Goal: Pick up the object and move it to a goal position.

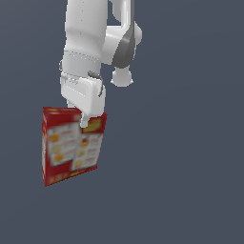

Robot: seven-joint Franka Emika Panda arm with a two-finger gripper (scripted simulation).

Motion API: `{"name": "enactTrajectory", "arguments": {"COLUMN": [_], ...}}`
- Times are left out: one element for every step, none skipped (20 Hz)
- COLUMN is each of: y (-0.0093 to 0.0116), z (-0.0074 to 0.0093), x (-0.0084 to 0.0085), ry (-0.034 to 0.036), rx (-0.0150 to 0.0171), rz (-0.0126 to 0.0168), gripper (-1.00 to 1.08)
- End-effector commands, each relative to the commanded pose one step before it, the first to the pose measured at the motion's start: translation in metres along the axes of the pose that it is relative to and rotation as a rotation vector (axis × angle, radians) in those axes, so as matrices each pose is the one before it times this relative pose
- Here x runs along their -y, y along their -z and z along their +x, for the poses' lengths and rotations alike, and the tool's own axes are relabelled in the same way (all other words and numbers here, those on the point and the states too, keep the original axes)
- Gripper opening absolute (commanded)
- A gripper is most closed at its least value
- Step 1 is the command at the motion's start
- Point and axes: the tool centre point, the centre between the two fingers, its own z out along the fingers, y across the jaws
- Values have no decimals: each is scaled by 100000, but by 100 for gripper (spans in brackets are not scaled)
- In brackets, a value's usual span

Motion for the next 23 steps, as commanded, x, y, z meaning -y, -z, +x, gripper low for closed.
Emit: {"name": "enactTrajectory", "arguments": {"y": [1070, 340, 322, 302, 274, 247, 223, 202, 182, 165, 146, 133, 118, 105, 91, 79, 67, 54, 46, 34, 27, 12, -12], "z": [1312, 441, 418, 393, 357, 323, 292, 265, 239, 217, 194, 175, 157, 139, 121, 105, 90, 74, 62, 46, 35, 17, -7], "x": [84, 6, 4, 2, 0, -1, -2, -3, -3, -4, -3, -4, -4, -4, -3, -3, -3, -2, -2, -1, -2, 0, 6], "ry": [-2957, -999, -946, -887, -804, -726, -655, -591, -533, -480, -429, -385, -342, -302, -262, -226, -191, -157, -128, -97, -70, -38, 0], "rx": [-5040, -1715, -1629, -1532, -1394, -1263, -1145, -1040, -942, -854, -768, -693, -620, -550, -482, -419, -359, -297, -245, -186, -135, -74, 0], "rz": [2018, 580, 540, 498, 443, 393, 348, 308, 272, 240, 210, 184, 160, 137, 116, 96, 79, 62, 49, 36, 25, 13, 0], "gripper": [-100, -100, -100, -100, -100, -100, -100, -100, -100, -100, -100, -100, -100, -100, -100, -100, -100, -100, -100, -100, -100, -100, -100]}}
